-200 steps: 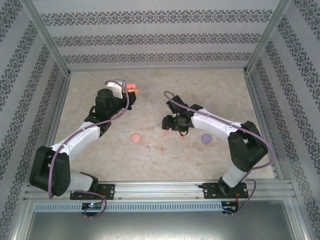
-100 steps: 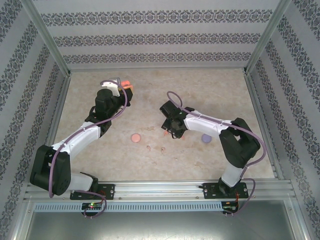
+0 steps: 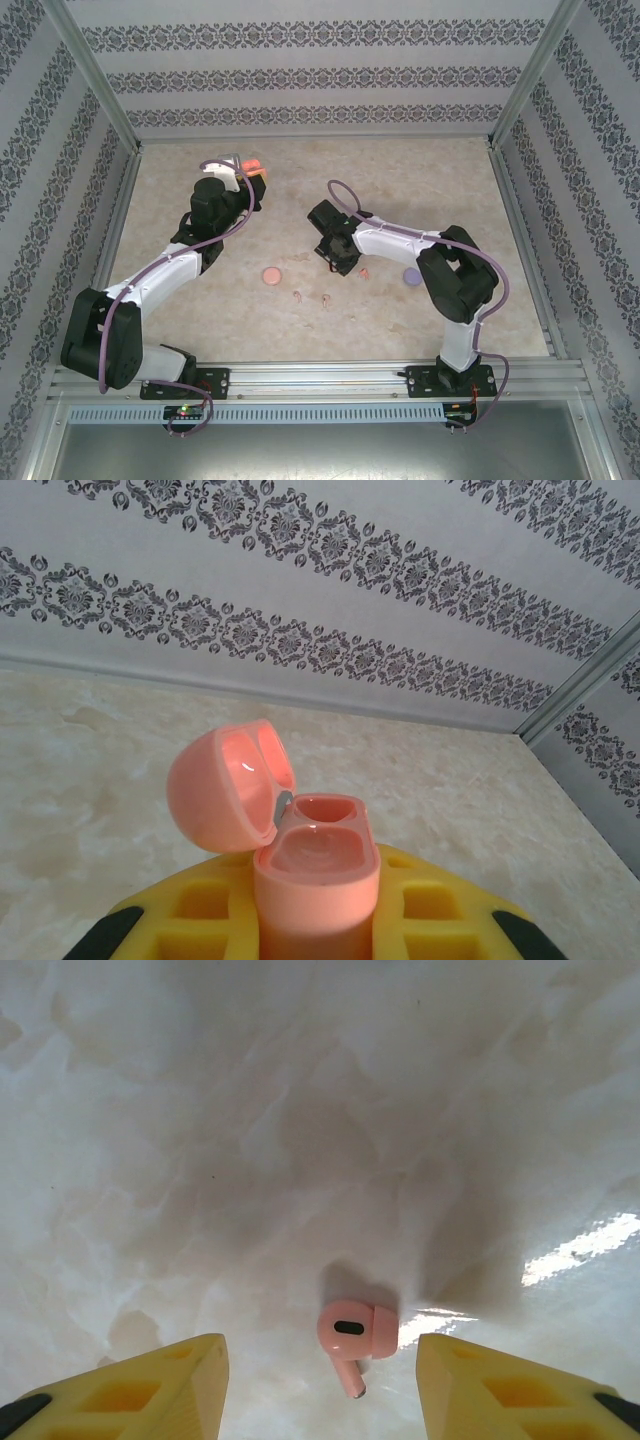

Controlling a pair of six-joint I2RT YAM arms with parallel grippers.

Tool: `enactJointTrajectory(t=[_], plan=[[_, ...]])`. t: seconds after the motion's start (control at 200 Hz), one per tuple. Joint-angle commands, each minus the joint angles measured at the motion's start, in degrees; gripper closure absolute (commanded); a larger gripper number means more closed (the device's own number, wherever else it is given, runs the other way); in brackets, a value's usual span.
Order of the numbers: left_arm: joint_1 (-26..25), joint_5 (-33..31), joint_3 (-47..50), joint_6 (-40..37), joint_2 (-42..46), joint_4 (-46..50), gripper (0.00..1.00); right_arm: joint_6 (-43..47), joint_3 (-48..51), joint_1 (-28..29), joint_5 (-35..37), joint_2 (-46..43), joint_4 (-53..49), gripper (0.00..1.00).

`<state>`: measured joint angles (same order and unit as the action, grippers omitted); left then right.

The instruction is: Insert the wireless bluetooth earbuds into the charging case

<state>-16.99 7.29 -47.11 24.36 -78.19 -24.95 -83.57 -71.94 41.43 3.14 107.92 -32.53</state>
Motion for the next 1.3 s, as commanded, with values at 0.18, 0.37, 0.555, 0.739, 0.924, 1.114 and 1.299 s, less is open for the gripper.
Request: enactJointTrajectory(t=[0.18,0.37,0.555,0.739,0.924,1.114,1.299], plan=[[-0.19,1.57,0.34,0.87,-0.99,-4.12,1.0,-3.18,-1.1,0.61,0.51,1.89,-1.25,0.48],[-0.15,2.13,0.41,0.88,-1.09,-4.05,1.0,-3.43,-1.72,0.53,0.2,3.17,-1.17,0.5],[-0.18,2.56,0.42,0.82,-1.13,-4.23,1.0,-3.62,-0.96,0.23,0.25,3.44,-0.6,0.52],[-0.2,2.99,0.26,0.69,-1.58,-4.47,1.0,-3.79,-0.42,0.08,0.07,3.66,0.18,0.55],[-0.28,3.42,0.28,0.6,-1.96,-4.58,1.0,-3.7,-0.65,0.1,0.03,4.05,0.11,0.56],[-0.25,3.6,0.11,0.6,-2.37,-4.76,1.0,-3.62,-0.92,0.0,0.15,4.24,-0.49,0.57],[-0.24,3.96,-0.28,0.69,-3.04,-4.91,1.0,-3.46,-0.64,-0.24,0.46,4.14,-0.8,0.57]])
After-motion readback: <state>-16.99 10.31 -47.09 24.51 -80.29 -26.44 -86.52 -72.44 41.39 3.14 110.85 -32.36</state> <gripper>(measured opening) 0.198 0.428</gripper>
